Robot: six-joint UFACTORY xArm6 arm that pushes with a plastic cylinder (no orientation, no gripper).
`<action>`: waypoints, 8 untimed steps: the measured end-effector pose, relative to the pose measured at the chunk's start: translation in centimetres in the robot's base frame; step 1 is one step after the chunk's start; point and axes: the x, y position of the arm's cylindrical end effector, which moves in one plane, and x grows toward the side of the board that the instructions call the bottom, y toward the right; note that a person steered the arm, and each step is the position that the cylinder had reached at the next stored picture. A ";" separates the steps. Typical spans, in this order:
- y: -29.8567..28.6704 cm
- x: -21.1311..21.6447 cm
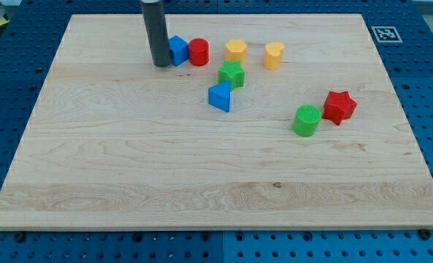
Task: Slide the red star slightly up
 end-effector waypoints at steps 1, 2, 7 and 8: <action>-1.4 0.1; -4.4 3.0; 15.6 16.2; 23.0 17.7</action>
